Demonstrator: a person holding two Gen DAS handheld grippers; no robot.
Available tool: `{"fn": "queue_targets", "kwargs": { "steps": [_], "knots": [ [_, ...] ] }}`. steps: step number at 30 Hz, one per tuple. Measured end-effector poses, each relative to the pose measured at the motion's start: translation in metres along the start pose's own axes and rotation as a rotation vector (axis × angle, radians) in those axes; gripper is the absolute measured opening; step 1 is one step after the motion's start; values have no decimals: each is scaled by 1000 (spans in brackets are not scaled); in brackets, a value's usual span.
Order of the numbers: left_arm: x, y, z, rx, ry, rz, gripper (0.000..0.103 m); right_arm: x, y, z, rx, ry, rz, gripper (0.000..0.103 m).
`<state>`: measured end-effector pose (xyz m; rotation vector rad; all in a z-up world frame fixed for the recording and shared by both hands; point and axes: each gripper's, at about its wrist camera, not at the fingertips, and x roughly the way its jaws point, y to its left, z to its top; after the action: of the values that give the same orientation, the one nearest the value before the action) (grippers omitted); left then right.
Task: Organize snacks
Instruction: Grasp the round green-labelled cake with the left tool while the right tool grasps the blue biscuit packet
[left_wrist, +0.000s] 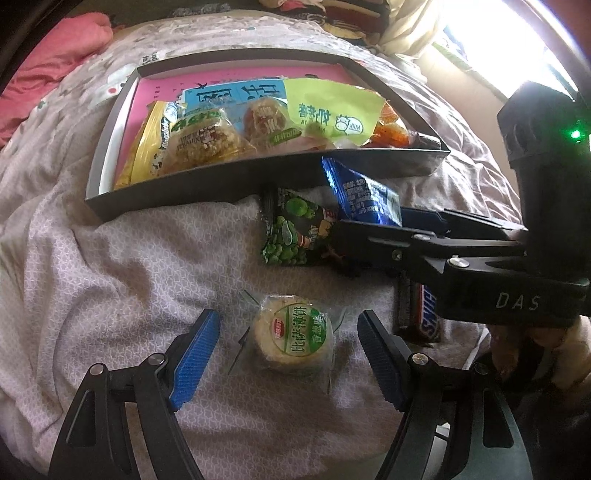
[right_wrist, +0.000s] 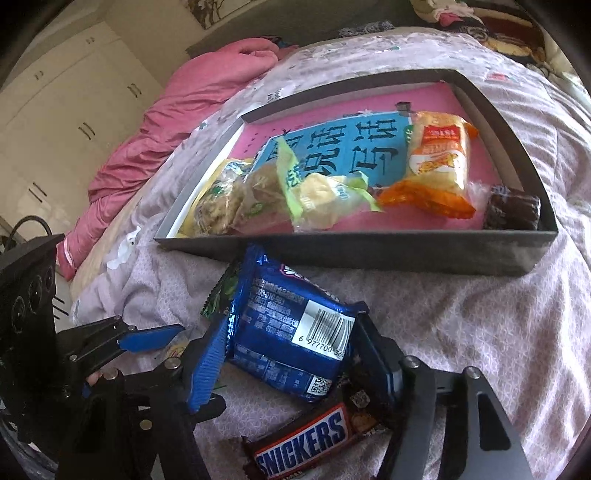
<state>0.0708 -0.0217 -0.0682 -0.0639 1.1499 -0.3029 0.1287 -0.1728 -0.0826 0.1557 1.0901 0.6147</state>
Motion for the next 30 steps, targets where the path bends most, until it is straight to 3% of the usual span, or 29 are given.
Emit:
{"fn": "queue_targets", "kwargs": {
  "steps": [5, 12, 15, 23, 30],
  "knots": [
    [1, -1, -1, -2, -7, -4, 77, -6, 4, 1, -25, -25, -9, 58],
    [-1, 3, -1, -11, 1, -10, 52, -17, 2, 4, -18, -76, -24, 57],
    [-2, 2, -1, -10, 1, -15, 46, -22, -1, 6, -7, -94, -17, 57],
    [-26, -1, 5, -14, -59, -54, 44, -36, -1, 6, -8, -138, 9, 57],
    [-48, 0, 13, -32, -129, -33, 44, -51, 14, 7, -69, -202, 24, 57]
  ]
}}
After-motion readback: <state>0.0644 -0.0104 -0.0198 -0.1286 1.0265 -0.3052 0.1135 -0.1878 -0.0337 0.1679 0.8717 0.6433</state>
